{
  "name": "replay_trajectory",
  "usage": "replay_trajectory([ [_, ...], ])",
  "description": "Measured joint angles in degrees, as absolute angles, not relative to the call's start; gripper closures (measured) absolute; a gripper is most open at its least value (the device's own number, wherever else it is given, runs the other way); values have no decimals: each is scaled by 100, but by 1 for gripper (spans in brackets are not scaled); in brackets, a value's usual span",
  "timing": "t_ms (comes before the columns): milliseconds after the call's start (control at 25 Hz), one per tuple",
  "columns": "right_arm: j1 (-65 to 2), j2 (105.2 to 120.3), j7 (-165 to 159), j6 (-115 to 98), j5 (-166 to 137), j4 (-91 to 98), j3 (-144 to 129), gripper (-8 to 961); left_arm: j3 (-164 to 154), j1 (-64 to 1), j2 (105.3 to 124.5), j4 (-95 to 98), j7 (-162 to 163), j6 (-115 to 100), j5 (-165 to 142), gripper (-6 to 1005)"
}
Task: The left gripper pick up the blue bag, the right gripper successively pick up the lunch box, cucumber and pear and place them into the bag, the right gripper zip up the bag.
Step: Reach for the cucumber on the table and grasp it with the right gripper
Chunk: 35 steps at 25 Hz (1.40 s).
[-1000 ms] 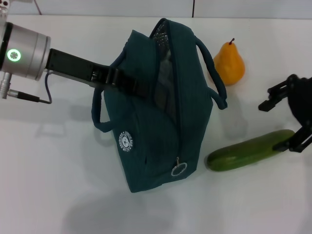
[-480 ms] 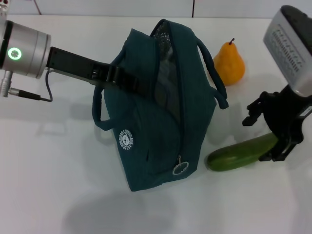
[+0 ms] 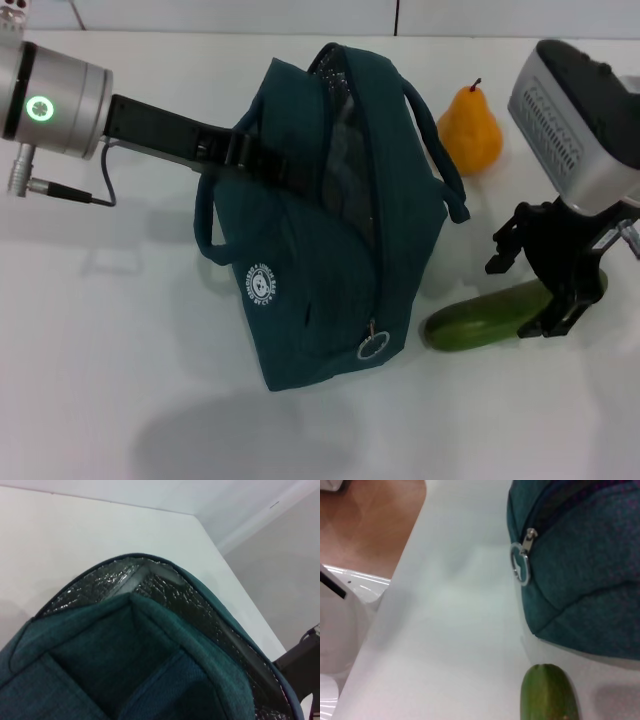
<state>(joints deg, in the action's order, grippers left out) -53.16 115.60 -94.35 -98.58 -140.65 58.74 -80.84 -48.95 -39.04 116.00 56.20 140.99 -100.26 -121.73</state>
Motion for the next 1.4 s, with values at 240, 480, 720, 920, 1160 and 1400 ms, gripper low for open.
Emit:
replay_trajectory([
  [240, -5359, 11583, -9437, -9694, -14012, 5756, -8160, 191, -4895, -3933, 11594, 5616, 14089, -10019, -12174, 960],
  [480, -5490, 11594, -9449, -9588, -14009, 5384, -8185, 190, -4896, -3967, 11584, 5616, 14089, -10019, -12174, 960],
  [720, -5531, 11610, -9422, -9455, -13998, 5179, -8244, 190, -4893, -3978, 11575, 5616, 14089, -10013, -12172, 961],
  [920, -5539, 11617, -9415, -9367, -13949, 5068, -8369, 192, -4888, -3994, 11574, 5616, 14089, -10010, -12161, 961],
  [1160, -5546, 11620, -9454, -9234, -13913, 5024, -8493, 194, -4886, -3999, 11575, 5619, 14089, -10010, -12157, 961],
  [1400, -5536, 11618, -9471, -9113, -13907, 4999, -8567, 197, -4886, -3981, 11575, 5618, 14086, -10010, -12154, 961],
])
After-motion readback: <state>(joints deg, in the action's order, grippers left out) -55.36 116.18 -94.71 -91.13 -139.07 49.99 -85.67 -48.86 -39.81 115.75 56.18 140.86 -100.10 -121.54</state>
